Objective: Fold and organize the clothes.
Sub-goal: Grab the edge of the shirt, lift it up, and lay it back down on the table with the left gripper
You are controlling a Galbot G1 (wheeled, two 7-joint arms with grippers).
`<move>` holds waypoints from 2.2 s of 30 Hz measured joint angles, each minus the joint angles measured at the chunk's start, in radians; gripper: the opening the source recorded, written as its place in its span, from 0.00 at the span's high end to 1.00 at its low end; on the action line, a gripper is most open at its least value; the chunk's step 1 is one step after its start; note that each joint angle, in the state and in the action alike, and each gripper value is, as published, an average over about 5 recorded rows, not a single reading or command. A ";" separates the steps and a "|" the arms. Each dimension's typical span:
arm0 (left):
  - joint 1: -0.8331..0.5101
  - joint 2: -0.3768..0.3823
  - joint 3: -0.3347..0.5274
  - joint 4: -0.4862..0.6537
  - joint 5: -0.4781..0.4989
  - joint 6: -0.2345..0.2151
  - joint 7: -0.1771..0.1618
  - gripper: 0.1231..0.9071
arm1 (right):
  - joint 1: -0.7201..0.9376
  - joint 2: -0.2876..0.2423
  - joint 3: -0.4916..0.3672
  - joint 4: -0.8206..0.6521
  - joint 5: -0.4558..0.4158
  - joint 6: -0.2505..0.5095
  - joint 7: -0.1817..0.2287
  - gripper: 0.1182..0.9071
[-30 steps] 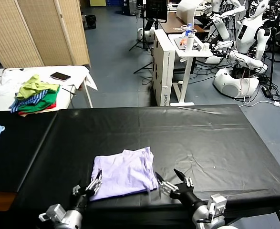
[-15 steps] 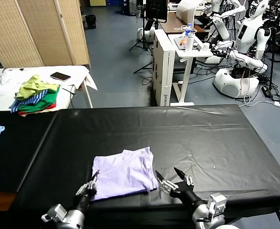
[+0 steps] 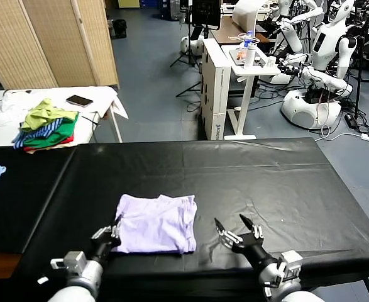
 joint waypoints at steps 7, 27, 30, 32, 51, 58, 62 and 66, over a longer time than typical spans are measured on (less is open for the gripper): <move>-0.010 0.155 -0.039 0.004 -0.019 0.004 0.002 0.93 | 0.019 0.021 -0.003 -0.054 -0.054 0.020 -0.009 0.00; 0.129 0.572 -0.441 -0.010 -0.209 0.049 -0.032 0.93 | 0.049 0.077 -0.032 -0.143 -0.095 0.056 -0.025 0.00; 0.147 0.574 -0.470 -0.056 -0.209 0.078 -0.058 0.93 | 0.042 0.081 -0.031 -0.146 -0.101 0.061 -0.026 0.00; 0.145 0.555 -0.462 -0.097 -0.204 0.098 -0.082 0.93 | 0.036 0.082 -0.028 -0.143 -0.105 0.062 -0.026 0.00; -0.083 0.201 0.049 -0.217 -0.282 0.165 -0.150 0.93 | 0.005 0.111 -0.013 -0.106 -0.148 0.051 -0.024 0.00; -0.089 0.097 0.178 -0.128 -0.141 0.150 -0.111 0.85 | 0.025 0.088 -0.031 -0.103 -0.098 0.015 -0.025 0.00; -0.083 0.084 0.215 -0.125 -0.139 0.147 -0.086 0.56 | 0.049 0.064 -0.056 -0.105 -0.036 -0.020 -0.021 0.00; -0.079 0.091 0.218 -0.137 -0.159 0.128 -0.062 0.23 | 0.097 0.037 -0.102 -0.114 0.056 -0.072 -0.006 0.00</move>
